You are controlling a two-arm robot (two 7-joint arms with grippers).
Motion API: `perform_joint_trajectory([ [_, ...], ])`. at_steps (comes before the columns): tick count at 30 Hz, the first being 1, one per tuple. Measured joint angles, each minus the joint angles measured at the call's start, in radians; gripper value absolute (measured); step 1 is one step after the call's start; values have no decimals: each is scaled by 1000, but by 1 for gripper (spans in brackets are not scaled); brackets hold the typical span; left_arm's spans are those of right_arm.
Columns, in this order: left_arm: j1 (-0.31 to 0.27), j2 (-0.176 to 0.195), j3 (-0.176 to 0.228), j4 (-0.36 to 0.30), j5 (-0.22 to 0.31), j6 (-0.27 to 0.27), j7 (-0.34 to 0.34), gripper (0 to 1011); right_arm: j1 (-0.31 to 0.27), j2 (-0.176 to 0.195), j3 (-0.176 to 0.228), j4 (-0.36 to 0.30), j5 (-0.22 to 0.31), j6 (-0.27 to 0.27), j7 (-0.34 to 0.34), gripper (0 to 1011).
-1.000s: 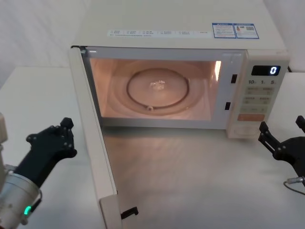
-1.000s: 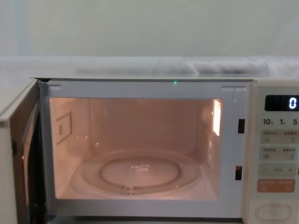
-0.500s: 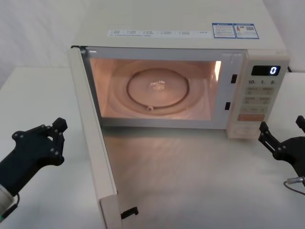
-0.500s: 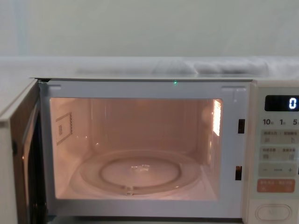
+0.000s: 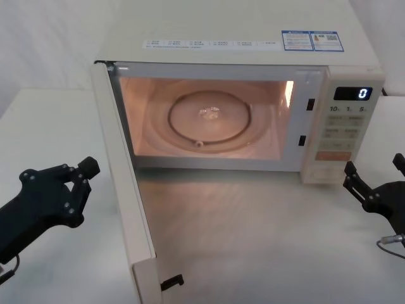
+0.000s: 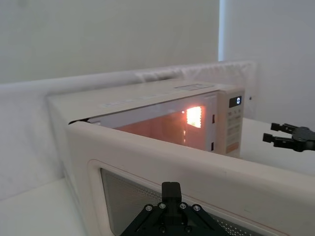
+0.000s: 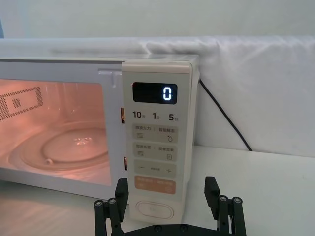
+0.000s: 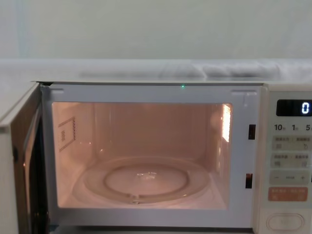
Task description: Press the button to open the microwave door with one hand; close the microwave door with the other hand.
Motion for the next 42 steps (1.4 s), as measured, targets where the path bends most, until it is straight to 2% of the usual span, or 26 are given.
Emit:
perform_joint_trajectory([
  [4,-10,14,11,20,-16,-7,-18,0,0,0,0,0,0,0,0,1002],
  [7,-32,26,37,43,-22,-19,-31,0,0,0,0,0,0,0,0,1002],
  [21,-210,47,202,140,-55,-31,-73,0,0,0,0,0,0,0,0,1002],
  [28,-303,42,291,178,-59,-22,-84,0,0,0,0,0,0,0,0,1002],
  [29,-303,42,291,178,-59,-22,-84,0,0,0,0,0,0,0,0,1002],
  [34,-361,32,345,199,-53,-15,-79,0,0,0,0,0,0,0,0,1002],
  [38,-405,14,387,214,-33,-10,-44,0,0,0,0,0,0,0,0,1002],
  [42,-427,-2,410,222,-17,-7,-12,0,0,0,0,0,0,0,0,1002],
])
